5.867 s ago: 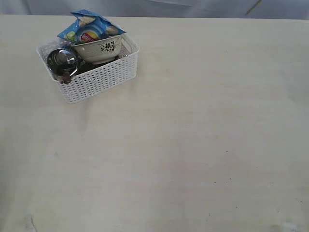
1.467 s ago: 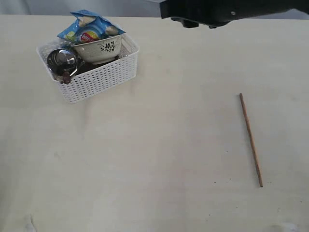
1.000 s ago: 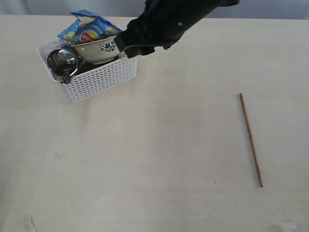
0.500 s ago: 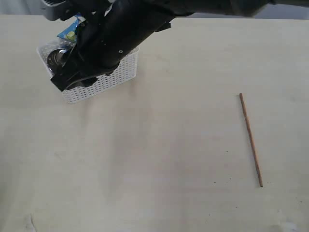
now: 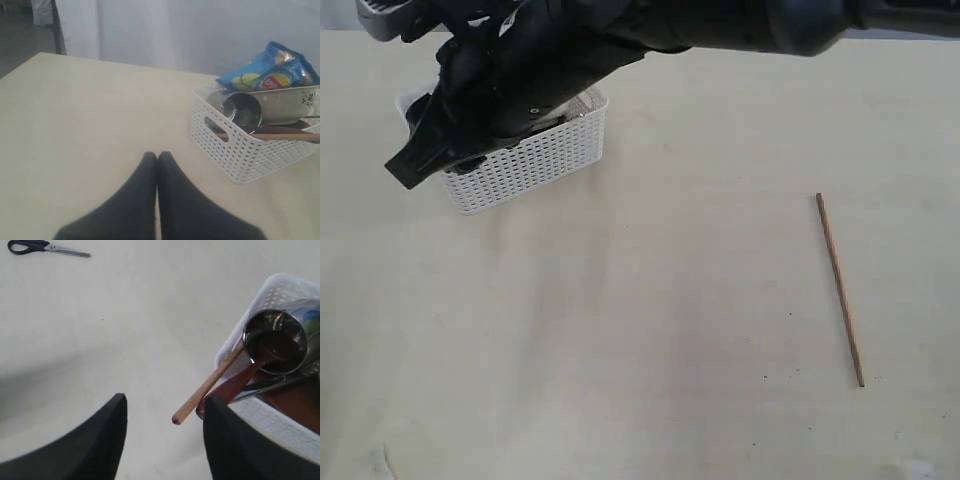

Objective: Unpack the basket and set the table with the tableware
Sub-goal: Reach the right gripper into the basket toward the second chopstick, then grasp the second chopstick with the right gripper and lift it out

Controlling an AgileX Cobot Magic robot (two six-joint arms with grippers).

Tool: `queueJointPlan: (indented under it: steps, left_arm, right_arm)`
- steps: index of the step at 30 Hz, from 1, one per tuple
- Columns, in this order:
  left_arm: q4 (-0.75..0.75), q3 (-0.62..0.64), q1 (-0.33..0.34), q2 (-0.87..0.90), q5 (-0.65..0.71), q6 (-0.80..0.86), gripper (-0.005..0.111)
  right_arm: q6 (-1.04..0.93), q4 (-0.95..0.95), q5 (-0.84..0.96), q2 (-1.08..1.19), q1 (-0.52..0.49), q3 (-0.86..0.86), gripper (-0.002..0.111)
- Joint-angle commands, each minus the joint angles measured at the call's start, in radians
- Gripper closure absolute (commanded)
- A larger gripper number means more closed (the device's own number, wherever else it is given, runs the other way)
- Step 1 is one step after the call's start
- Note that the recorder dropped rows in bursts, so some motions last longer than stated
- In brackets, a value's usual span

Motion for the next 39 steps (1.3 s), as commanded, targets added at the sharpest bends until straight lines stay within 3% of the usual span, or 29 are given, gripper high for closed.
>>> queueJointPlan:
  steps: [1,19,27,39]
  left_arm:
    - [0.000,0.002,-0.005,-0.002,-0.004,0.002,0.107]
    - [0.000,0.002,-0.005,-0.002,-0.004,0.002,0.107]
    - [0.000,0.002,-0.005,-0.002,-0.004,0.002,0.107]
    - [0.000,0.002,-0.005,-0.002,-0.004,0.002,0.107]
  right_arm:
    - [-0.011,-0.006,-0.030,0.035,0.001,-0.006,0.062]
    - [-0.011,0.008,-0.104,0.099,0.001,-0.006,0.062]
    - [-0.011,0.014,-0.104,0.099,0.001,-0.006,0.083]
    - [0.044,0.014,-0.070,0.099,0.001,-0.006,0.083]
